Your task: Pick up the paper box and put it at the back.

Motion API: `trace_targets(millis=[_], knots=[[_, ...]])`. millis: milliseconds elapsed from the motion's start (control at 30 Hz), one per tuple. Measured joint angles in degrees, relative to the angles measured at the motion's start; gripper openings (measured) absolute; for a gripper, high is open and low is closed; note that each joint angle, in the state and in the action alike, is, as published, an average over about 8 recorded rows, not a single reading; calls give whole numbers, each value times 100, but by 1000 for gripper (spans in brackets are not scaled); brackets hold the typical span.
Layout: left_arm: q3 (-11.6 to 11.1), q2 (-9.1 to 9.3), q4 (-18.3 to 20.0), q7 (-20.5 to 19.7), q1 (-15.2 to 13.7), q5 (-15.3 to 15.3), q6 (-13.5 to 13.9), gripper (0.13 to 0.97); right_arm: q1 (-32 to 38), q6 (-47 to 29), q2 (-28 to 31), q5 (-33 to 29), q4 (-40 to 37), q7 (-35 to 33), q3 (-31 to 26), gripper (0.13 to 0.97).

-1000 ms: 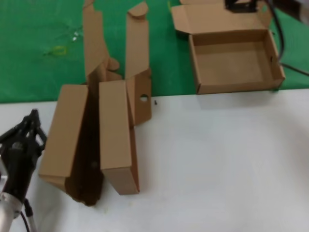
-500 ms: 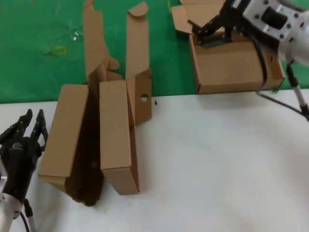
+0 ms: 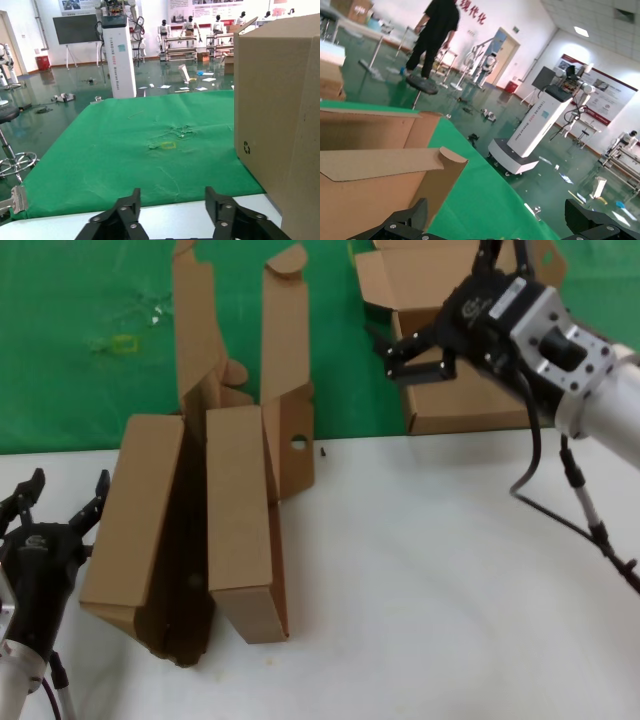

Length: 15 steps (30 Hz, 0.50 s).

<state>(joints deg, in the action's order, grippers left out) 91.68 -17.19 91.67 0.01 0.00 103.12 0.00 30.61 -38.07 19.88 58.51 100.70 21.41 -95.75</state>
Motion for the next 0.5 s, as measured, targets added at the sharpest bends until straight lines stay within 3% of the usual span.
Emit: trace_targets(millis=[100,233,500], knots=[[0,0,0,-1,0,0,0,454,-206,257,-18,301,-61,-144,27,966],[0,0,0,-2,0,0,0,454,-480,596,-42,699,-141,-335,64,966],[0,0,0,-2,0,0,0,679,-1033,1283,-91,1504,-304,-721,138,966]])
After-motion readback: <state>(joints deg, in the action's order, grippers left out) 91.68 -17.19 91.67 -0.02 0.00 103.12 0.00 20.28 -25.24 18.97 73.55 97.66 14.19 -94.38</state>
